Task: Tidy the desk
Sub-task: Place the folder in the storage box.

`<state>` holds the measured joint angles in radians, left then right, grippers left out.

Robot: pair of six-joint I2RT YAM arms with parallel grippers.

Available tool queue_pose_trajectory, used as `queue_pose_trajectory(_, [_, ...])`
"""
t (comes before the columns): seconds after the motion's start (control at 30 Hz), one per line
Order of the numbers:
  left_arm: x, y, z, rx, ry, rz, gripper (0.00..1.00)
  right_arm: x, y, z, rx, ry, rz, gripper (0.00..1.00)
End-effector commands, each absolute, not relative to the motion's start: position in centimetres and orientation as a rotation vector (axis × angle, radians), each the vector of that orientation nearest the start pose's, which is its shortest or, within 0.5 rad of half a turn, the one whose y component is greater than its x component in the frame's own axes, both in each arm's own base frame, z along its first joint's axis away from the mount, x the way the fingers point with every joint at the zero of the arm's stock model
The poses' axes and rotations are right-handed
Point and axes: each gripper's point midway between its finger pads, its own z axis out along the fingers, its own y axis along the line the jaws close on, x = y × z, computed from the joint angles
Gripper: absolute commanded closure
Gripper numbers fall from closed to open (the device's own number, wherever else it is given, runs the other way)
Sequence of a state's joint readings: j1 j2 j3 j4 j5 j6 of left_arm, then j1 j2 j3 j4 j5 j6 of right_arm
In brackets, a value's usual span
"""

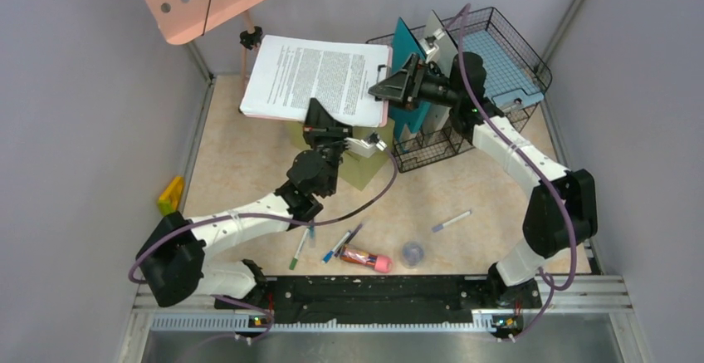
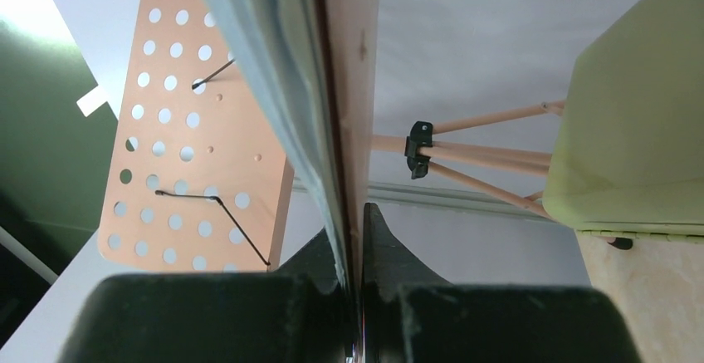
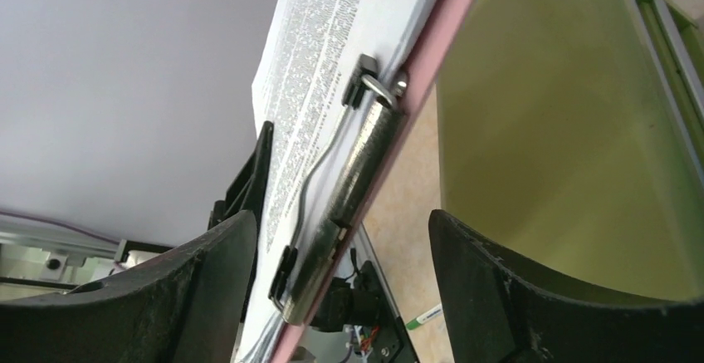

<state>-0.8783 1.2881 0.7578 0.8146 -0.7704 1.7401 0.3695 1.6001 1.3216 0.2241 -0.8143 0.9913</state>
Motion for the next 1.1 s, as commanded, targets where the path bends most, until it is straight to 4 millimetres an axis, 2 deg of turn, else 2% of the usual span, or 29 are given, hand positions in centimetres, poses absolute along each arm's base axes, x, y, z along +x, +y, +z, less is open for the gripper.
queue_pose_trajectory(0.0, [33.0, -17.7, 37.4, 0.944, 0.949, 1.167, 1.00, 35.8, 31.4, 35.2, -0.222, 1.817, 1.691, 0.27])
queue_pose_trajectory(0.1, [32.9, -18.2, 37.0, 0.952, 0.937, 1.162, 1.00, 35.6, 31.8, 35.3, -0.225, 1.806, 1.722, 0.34])
queue_pose_trajectory(0.17, [32.9, -18.3, 36.7, 0.950, 0.941, 1.159, 1.00, 35.4, 31.8, 35.5, -0.220, 1.793, 1.746, 0.42])
queue_pose_trajectory(0.23, [33.0, -18.4, 36.5, 0.949, 0.947, 1.155, 1.00, 35.1, 31.7, 35.4, -0.215, 1.785, 1.750, 0.58])
queue_pose_trajectory(0.33, [33.0, -18.4, 36.4, 0.944, 0.956, 1.150, 1.00, 34.9, 31.5, 35.1, -0.203, 1.786, 1.743, 0.92])
queue_pose_trajectory(0.37, [33.1, -18.4, 36.4, 0.942, 0.960, 1.150, 1.00, 34.8, 31.4, 35.1, -0.196, 1.784, 1.739, 0.98])
queue_pose_trajectory(0.57, [33.1, -17.8, 36.5, 0.911, 1.021, 1.129, 1.00, 34.4, 30.2, 37.0, -0.188, 1.706, 1.738, 1.00])
queue_pose_trajectory(0.6, [33.1, -17.6, 36.4, 0.907, 1.031, 1.124, 0.94, 34.5, 29.7, 37.5, -0.176, 1.690, 1.737, 1.00])
queue_pose_trajectory(0.7, [33.0, -17.3, 36.5, 0.888, 1.046, 1.110, 0.50, 35.2, 28.0, 39.0, -0.142, 1.644, 1.724, 1.00])
queue_pose_trajectory(0.77, [32.9, -17.3, 36.8, 0.873, 1.047, 1.101, 0.17, 35.7, 26.6, 40.1, -0.108, 1.615, 1.715, 1.00])
queue_pose_trajectory(0.8, [32.9, -17.3, 37.0, 0.864, 1.048, 1.093, 0.09, 35.9, 25.9, 40.7, -0.095, 1.597, 1.710, 1.00])
queue_pose_trajectory(1.07, [32.4, -16.6, 38.6, 0.791, 1.049, 1.054, 0.03, 36.0, 19.7, 46.7, -0.027, 1.420, 1.682, 1.00])
